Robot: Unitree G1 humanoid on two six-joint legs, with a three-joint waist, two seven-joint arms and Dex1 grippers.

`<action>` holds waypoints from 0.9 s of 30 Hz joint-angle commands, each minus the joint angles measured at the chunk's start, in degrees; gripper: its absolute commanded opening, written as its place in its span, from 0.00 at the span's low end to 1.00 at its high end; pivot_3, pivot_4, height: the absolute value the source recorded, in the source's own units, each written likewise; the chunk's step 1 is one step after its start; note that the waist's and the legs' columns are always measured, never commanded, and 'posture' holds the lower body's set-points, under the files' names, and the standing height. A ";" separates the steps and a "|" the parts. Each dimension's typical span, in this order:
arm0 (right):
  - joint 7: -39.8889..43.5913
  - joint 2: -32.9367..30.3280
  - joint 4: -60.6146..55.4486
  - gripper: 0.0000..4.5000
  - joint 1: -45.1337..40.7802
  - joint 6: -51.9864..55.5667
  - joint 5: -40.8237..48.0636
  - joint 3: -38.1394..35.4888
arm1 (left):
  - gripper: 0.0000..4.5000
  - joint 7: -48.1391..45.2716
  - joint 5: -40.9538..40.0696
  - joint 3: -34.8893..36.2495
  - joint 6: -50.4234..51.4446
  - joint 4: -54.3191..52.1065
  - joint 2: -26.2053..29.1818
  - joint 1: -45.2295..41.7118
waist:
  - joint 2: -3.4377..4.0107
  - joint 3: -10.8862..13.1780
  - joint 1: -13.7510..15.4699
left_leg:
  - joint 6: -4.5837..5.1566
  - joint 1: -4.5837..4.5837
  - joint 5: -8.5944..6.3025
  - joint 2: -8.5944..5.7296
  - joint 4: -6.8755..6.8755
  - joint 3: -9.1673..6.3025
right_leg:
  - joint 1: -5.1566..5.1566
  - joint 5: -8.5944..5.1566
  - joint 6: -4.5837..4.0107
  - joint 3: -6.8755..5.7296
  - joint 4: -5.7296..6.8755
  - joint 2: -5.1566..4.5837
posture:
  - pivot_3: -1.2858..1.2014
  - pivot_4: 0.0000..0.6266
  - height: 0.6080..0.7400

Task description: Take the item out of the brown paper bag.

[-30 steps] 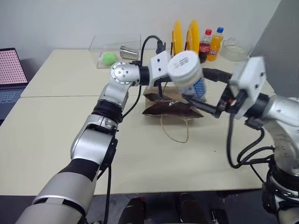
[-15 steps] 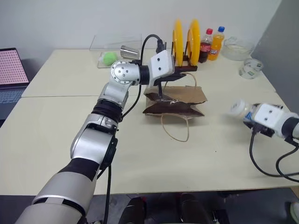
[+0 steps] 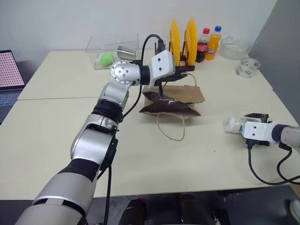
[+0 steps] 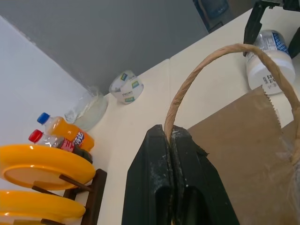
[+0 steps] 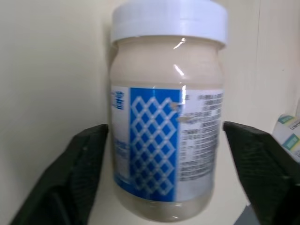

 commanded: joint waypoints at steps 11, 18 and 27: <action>6.14 8.33 -33.32 0.99 21.77 19.58 24.13 -30.49 | 0.00 0.55 -0.53 0.75 1.20 -1.84 0.55 -0.66 | -0.01 0.00 1.05 | 0.06 0.03 -0.03 0.01 0.02 -0.06 | 0.12 0.00 0.01 -0.04 0.01 0.02 | 0.52 0.24 1.00; -12.03 26.32 -57.14 0.99 17.28 35.11 31.69 -15.22 | 0.00 2.32 -1.15 2.14 4.77 0.85 0.24 -2.80 | -0.08 -0.03 1.04 | 0.06 0.26 -0.04 0.05 0.11 -0.24 | 0.41 0.01 0.02 -0.15 0.02 0.09 | 0.52 0.24 1.00; -25.77 36.69 -56.01 1.00 9.21 37.88 22.14 -2.01 | 0.20 8.41 -0.19 3.89 5.69 9.43 0.29 -8.93 | -0.08 -0.04 1.16 | 0.05 0.22 -0.03 0.00 0.07 -0.37 | 0.34 0.01 0.03 -0.25 -0.01 0.08 | 0.52 0.24 1.00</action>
